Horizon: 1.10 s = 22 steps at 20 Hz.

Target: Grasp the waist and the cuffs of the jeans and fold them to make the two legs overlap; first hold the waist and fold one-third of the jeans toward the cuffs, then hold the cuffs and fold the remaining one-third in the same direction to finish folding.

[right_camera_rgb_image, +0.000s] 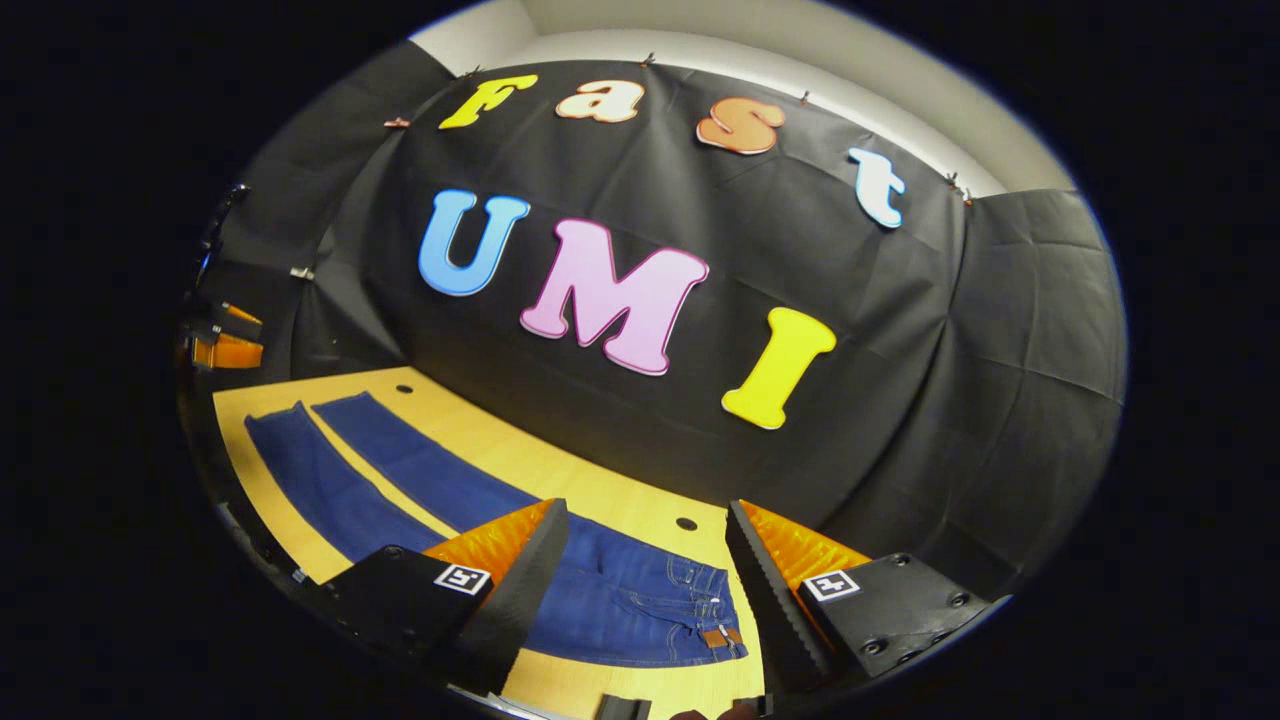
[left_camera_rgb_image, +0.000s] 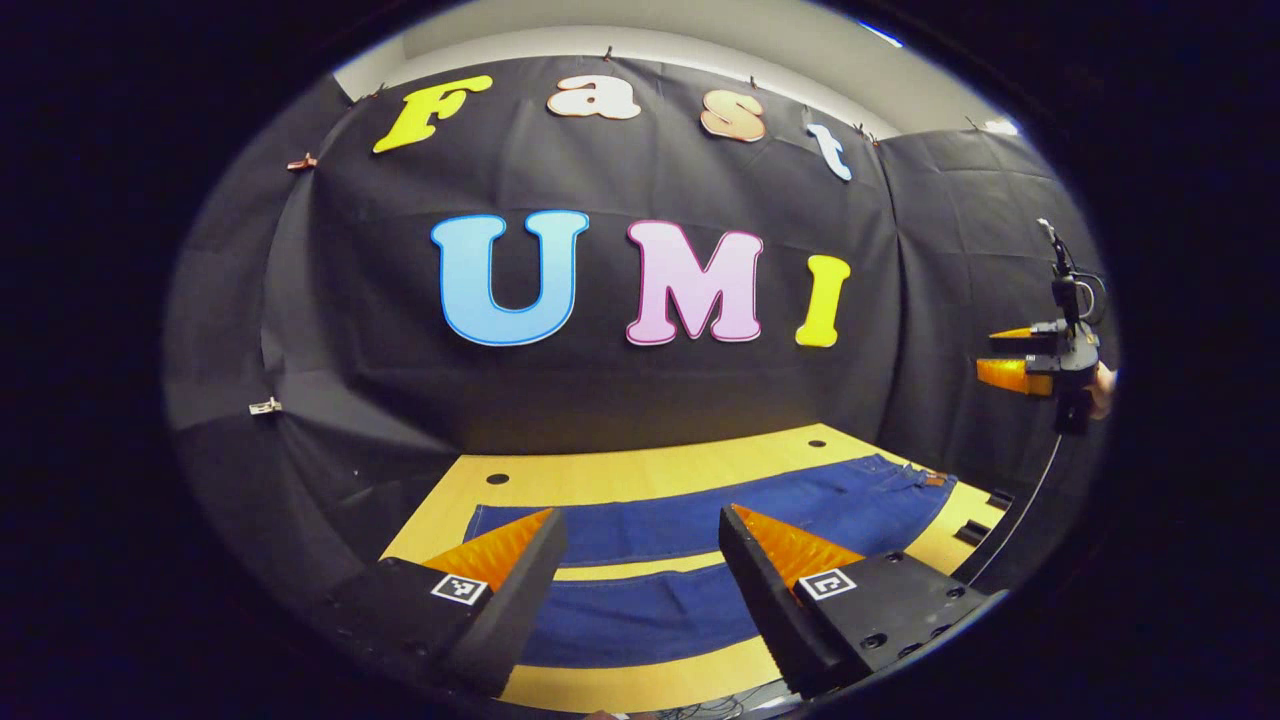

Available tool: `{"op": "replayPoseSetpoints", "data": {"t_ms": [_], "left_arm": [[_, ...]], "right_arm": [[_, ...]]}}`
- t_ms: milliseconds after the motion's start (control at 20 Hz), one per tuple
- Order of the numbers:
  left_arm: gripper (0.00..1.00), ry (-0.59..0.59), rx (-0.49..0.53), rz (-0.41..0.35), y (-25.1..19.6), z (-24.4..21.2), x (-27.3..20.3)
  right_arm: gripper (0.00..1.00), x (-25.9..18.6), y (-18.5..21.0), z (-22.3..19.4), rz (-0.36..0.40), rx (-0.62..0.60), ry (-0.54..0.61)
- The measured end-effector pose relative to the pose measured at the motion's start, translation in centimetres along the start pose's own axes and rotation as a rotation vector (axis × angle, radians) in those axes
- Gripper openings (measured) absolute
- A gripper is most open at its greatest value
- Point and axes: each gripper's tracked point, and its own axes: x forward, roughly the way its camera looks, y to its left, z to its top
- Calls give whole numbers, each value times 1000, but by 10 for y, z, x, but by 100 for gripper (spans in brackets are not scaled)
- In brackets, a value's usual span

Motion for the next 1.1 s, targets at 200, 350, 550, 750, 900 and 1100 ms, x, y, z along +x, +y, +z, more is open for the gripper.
{"op": "replayPoseSetpoints", "data": {"t_ms": [200,350,550,750,900,1100], "left_arm": [[97,229,79,-98,25,-76,15],[98,423,95,-204,27,-132,25],[98,633,310,-310,52,-185,32],[98,852,431,-402,80,-230,42],[98,952,509,-448,88,-243,48],[98,1072,588,-531,101,-261,41]], "right_arm": [[98,28,16,-77,168,19,166],[98,49,9,-160,240,23,375],[98,51,7,-237,421,-80,599],[98,62,-1,-297,594,-158,801],[98,68,-12,-327,699,-260,915],[98,69,-32,-364,786,-430,1041]]}}
